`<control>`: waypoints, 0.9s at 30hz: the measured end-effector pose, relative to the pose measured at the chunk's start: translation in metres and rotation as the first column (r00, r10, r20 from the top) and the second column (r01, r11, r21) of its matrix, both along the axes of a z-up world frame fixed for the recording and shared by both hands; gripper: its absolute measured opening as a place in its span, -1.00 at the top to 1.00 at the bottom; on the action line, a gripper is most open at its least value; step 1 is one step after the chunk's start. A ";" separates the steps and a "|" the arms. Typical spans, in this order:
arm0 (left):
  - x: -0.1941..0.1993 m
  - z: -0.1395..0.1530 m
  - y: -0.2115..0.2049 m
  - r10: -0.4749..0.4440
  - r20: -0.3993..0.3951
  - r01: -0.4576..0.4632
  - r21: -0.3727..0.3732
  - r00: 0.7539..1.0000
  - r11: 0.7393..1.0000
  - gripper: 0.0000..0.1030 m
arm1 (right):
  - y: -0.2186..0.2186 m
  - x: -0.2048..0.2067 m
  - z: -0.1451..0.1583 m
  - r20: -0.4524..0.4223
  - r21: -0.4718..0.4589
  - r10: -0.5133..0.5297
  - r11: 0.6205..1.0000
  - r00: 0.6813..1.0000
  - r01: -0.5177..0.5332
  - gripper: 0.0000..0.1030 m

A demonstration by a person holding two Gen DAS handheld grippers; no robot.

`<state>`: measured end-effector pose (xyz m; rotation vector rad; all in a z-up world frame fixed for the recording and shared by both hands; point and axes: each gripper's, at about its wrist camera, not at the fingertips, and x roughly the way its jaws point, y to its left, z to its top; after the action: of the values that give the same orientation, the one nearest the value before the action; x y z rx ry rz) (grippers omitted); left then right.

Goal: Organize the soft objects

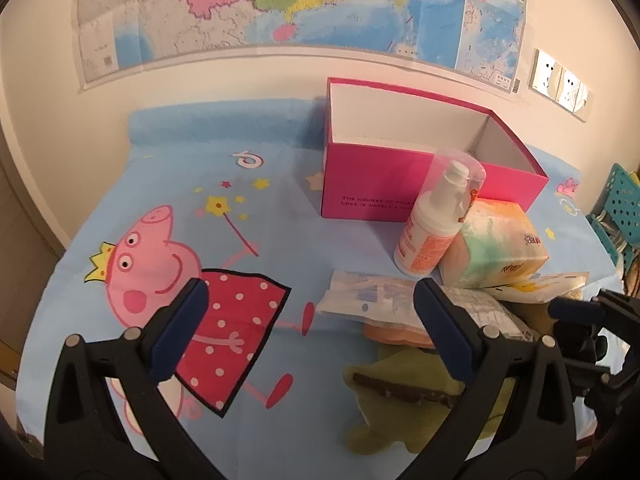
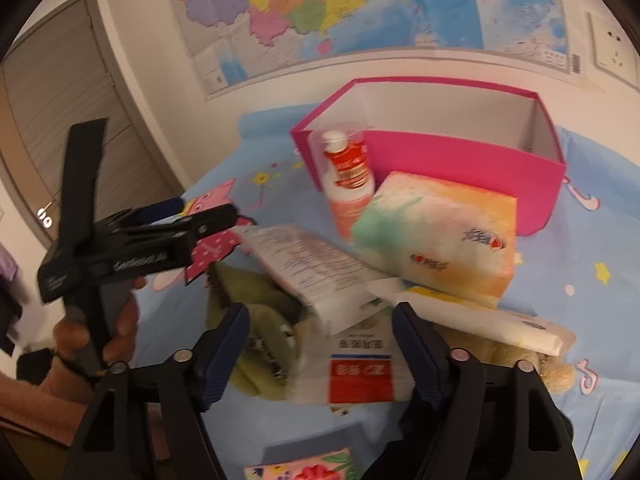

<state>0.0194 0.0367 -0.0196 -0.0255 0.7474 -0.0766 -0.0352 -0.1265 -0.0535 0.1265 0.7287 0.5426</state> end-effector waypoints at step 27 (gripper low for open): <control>0.039 -0.044 -0.004 -0.319 -0.219 0.283 -0.179 0.922 0.942 -0.53 | 0.038 0.049 -0.021 -0.270 0.022 -0.090 0.995 0.959 0.100 -0.60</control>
<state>0.0586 0.0329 -0.0632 -0.0583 0.9894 -0.4301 0.0140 -0.0888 -0.0747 0.2706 0.9730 0.4503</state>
